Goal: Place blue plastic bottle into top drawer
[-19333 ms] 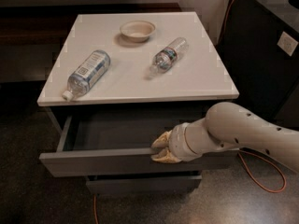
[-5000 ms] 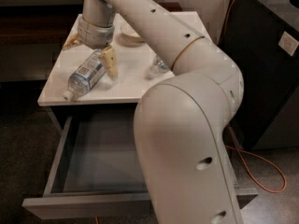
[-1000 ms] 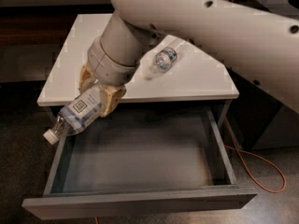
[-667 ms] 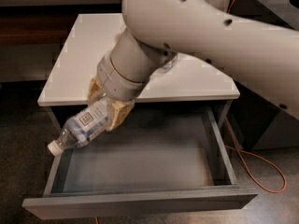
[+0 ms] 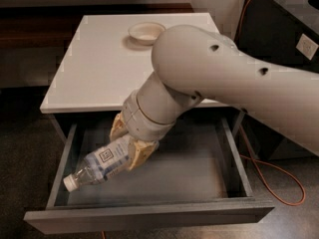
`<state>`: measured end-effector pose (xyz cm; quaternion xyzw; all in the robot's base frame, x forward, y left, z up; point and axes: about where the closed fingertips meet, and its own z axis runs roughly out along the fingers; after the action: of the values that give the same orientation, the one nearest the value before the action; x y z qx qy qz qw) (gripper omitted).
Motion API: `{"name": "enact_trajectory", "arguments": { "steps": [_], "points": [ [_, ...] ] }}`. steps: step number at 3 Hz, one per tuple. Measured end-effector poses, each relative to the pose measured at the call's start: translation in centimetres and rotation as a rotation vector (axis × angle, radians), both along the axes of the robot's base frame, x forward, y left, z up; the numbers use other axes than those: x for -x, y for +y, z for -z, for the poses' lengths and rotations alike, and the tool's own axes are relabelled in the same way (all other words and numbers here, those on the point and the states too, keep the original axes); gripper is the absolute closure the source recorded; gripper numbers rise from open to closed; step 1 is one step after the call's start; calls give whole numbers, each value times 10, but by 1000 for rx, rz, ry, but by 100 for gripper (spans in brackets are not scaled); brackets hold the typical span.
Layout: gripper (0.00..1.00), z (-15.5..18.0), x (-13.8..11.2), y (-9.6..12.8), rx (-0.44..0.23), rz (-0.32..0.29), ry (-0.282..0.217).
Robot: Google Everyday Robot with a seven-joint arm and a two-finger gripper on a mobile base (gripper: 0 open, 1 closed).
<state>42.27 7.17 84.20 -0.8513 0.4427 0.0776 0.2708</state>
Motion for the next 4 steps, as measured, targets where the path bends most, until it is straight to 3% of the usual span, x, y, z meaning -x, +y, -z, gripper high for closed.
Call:
{"name": "enact_trajectory", "arguments": {
  "steps": [1,2,4],
  "points": [
    [100,29,10,-21,13,79,68],
    [100,62,12,-51,27,197,121],
    [100,115,-7,-96,76,382,119]
  ]
}}
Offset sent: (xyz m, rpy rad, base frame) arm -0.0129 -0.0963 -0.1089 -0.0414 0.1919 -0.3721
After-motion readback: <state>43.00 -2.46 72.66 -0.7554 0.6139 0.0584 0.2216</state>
